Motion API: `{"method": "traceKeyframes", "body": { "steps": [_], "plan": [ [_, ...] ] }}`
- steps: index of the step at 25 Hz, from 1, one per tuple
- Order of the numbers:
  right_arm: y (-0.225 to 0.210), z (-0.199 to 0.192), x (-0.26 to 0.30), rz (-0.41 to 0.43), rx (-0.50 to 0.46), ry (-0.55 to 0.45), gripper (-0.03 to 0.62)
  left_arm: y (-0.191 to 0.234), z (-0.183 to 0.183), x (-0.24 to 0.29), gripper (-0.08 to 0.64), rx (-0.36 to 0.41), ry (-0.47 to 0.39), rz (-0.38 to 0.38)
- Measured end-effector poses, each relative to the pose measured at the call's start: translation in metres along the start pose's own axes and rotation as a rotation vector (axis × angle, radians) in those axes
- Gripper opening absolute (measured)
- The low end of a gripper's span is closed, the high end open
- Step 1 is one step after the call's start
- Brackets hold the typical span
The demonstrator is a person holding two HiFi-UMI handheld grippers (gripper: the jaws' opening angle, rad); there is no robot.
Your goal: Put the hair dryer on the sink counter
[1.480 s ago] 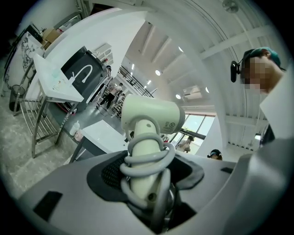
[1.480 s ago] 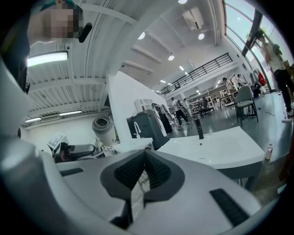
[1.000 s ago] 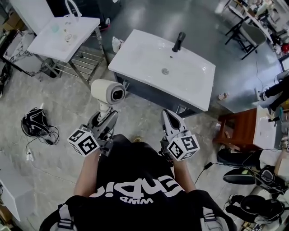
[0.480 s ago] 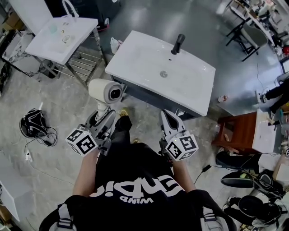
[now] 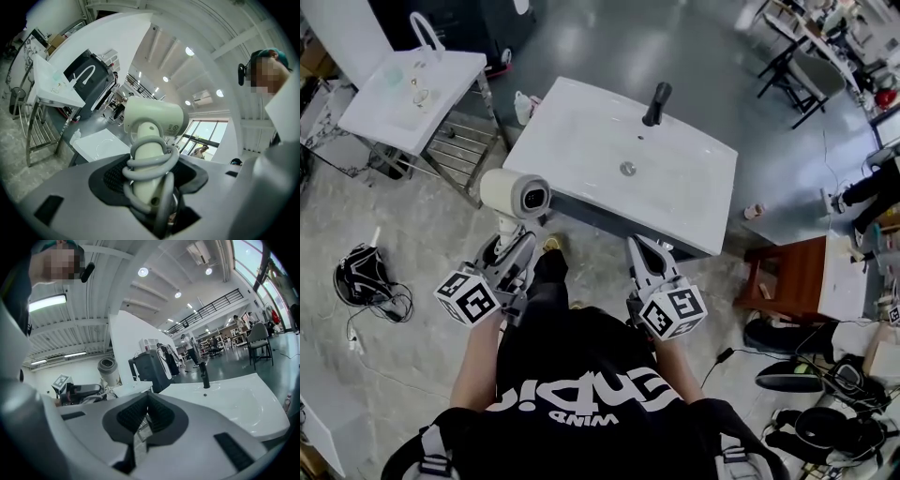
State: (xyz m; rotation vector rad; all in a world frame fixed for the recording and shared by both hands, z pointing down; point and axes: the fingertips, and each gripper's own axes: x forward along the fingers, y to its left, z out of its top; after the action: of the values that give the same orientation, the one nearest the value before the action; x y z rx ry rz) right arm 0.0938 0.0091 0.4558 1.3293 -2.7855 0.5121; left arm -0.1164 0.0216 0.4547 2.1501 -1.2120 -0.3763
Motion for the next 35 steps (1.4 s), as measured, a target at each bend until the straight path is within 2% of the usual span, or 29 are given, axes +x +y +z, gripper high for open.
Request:
{"method": "traceKeyframes", "body": {
  "steps": [11, 19, 28, 35],
  "plan": [
    [-0.038, 0.021, 0.052, -0.027, 0.009, 0.003, 0.018, 0.031, 0.029, 0.064, 0.267, -0.002, 0.031, -0.013],
    [-0.064, 0.043, 0.109, -0.046, 0.004, 0.022, 0.018, 0.062, 0.069, 0.123, 0.267, 0.015, 0.052, -0.028],
    [-0.094, 0.077, 0.162, -0.132, 0.005, -0.008, 0.018, 0.098, 0.106, 0.183, 0.267, 0.031, 0.126, -0.071],
    [-0.118, 0.091, 0.182, -0.201, 0.011, -0.026, 0.018, 0.114, 0.122, 0.225, 0.267, 0.047, 0.172, -0.111]
  ]
}}
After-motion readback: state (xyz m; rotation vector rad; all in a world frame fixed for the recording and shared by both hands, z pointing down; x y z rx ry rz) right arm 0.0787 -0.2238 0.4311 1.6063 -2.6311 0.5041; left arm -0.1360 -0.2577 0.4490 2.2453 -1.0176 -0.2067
